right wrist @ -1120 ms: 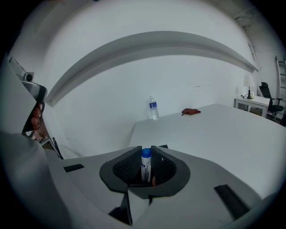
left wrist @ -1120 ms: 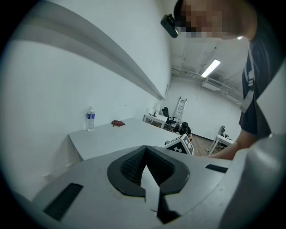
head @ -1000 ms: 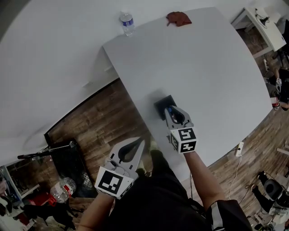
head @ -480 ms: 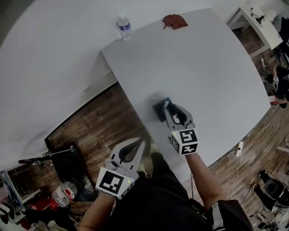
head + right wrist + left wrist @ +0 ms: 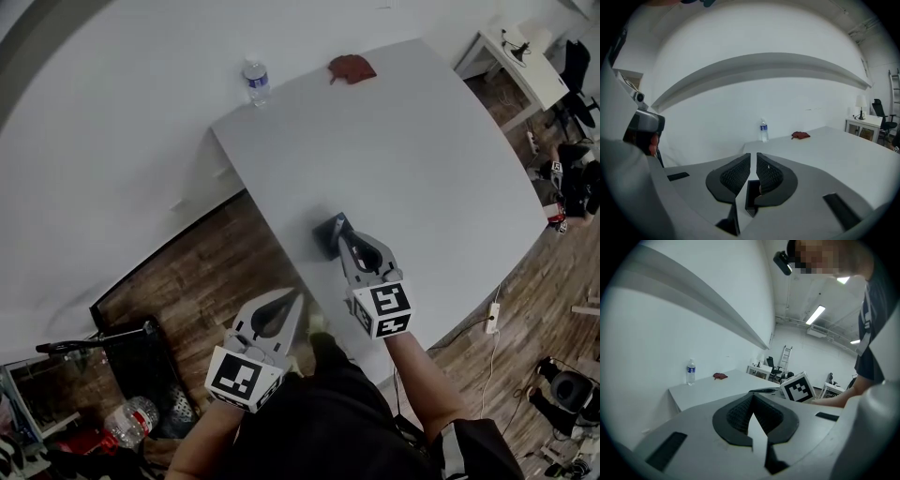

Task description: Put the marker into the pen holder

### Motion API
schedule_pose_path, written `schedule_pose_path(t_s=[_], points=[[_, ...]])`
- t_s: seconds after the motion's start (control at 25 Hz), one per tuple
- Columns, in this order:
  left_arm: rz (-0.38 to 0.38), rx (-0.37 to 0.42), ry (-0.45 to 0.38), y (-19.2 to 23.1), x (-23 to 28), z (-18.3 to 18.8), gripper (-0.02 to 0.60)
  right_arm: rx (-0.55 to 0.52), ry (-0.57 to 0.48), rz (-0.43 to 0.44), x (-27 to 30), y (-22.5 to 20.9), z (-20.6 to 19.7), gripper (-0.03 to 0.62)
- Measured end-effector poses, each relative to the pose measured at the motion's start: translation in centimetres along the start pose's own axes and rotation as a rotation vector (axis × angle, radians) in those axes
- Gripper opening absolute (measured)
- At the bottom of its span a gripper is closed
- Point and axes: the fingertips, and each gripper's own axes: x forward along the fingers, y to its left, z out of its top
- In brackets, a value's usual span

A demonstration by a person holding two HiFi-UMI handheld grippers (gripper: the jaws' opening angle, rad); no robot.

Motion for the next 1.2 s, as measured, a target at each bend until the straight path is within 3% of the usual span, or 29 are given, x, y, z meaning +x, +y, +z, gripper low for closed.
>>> schedule_pose_path(t_s=[0.6, 1.2], points=[[-0.069, 0.055, -0.101, -3.3, -1.7, 2.6, 0.005, -0.078, -0.126, -0.015, -6.6, 3.5, 6.2, 0.015], [-0.113, 0.053, -0.141, -4.5, -5.8, 1.1, 0.005, -0.120, -0.159, -0.051, -10.9, 8.9, 6.1, 0.015]])
